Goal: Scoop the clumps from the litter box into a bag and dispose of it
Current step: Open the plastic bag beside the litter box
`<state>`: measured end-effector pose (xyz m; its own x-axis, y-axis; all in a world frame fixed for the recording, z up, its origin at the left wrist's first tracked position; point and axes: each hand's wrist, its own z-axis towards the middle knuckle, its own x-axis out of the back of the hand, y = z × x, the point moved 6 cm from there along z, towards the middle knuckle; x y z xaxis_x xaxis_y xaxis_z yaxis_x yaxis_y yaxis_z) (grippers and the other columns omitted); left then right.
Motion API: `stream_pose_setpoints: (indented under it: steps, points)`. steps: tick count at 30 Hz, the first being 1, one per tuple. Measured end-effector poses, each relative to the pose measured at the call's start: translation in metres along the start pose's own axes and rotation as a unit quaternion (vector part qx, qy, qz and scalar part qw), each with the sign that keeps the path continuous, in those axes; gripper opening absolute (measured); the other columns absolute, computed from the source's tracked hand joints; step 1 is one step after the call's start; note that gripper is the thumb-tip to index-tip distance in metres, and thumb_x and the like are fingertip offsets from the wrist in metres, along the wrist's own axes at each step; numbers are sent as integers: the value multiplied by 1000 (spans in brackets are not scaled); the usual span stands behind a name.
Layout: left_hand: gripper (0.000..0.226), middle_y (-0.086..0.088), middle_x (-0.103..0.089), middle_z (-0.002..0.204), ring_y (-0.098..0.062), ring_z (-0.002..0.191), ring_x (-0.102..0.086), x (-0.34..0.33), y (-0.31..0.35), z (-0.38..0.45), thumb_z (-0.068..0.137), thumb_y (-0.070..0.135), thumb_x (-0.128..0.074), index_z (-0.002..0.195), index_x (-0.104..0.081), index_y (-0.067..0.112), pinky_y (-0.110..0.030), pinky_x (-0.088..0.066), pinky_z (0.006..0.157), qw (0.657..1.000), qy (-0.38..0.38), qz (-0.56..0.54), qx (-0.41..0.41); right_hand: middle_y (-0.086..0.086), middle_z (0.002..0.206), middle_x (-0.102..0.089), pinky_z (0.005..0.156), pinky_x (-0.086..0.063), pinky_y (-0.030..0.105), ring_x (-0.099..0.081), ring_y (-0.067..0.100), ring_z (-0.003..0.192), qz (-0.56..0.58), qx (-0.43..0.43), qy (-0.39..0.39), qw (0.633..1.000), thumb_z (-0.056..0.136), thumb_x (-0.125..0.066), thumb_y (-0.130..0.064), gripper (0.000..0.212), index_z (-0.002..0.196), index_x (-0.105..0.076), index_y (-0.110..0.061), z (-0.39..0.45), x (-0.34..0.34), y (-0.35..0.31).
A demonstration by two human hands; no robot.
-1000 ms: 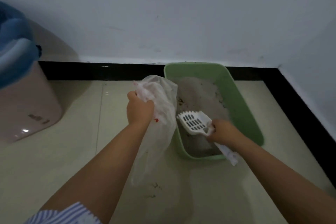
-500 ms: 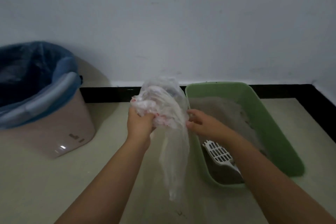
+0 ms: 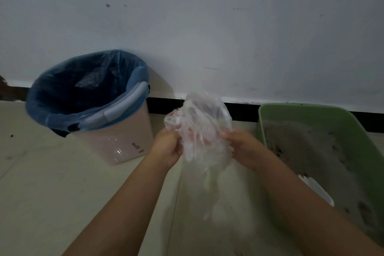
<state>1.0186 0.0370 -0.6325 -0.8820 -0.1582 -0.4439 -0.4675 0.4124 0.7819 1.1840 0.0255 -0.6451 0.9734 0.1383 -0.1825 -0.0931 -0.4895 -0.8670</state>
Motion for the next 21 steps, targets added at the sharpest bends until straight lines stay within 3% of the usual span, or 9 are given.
stream_pose_setpoints:
  steps: [4,7,10,12,14,16,18,19,21]
  points:
    - [37,-15,-63,90,-27,74,-64,14,-5,11,84,-8,-50,120,-53,-1,-38,-56,71,997,73,14,-2,-5,45,-55,44,-38,17,-51,8,43,-157,49,97,982,88,-51,2,30,64,-53,-16,-4,18,-26]
    - [26,-10,-59,86,-24,70,-59,30,-2,12,90,-8,-44,113,-48,3,-36,-52,63,977,202,54,-38,7,58,-43,51,-29,26,-38,18,52,-202,80,196,956,87,-50,-2,27,62,-46,-11,-9,52,-32]
    - [33,-7,-56,86,-22,71,-55,40,-1,11,90,-1,-48,120,-43,12,-33,-48,63,960,248,118,-52,11,66,-45,55,-31,28,-41,19,58,-193,71,244,948,90,-49,-5,21,70,-48,-8,-17,75,-26]
    - [57,-10,-52,121,-27,101,-55,42,-5,12,90,12,-57,140,-30,18,-38,-50,85,957,226,175,-44,8,63,-43,57,-31,28,-39,19,57,-166,69,261,948,92,-45,-4,28,65,-44,-11,-18,79,-22]
    - [75,-7,-29,148,-26,131,-36,28,-2,0,86,28,-64,146,-19,24,-43,-36,107,937,178,289,-84,6,61,-40,57,-30,28,-36,18,55,-135,65,281,948,92,-43,-3,32,61,-40,-12,-17,79,-21]
    - [81,2,-26,145,-16,132,-28,1,1,-16,80,36,-71,144,-24,24,-37,-29,109,880,93,433,-172,7,60,-38,60,-31,31,-35,19,56,-75,55,287,953,91,-42,-3,34,59,-37,-13,-15,76,-20]
    - [83,6,-27,140,-9,126,-26,-25,-7,-30,70,48,-74,139,-33,27,-33,-29,109,754,2,607,-253,7,60,-37,62,-32,33,-37,20,58,-19,46,276,960,92,-43,-4,35,58,-36,-13,-13,65,-20]
    - [84,5,-27,141,-11,127,-27,-31,-16,-32,68,55,-72,138,-35,29,-33,-30,108,690,-15,674,-264,7,59,-35,60,-31,32,-36,20,56,6,48,267,962,92,-43,-4,36,58,-36,-13,-11,59,-21]
    - [74,1,-33,137,-19,125,-32,-31,-29,-29,75,56,-65,136,-36,26,-31,-33,102,611,22,748,-258,6,59,-35,56,-32,30,-35,19,54,40,51,252,966,92,-42,-5,36,57,-36,-13,-8,46,-23]
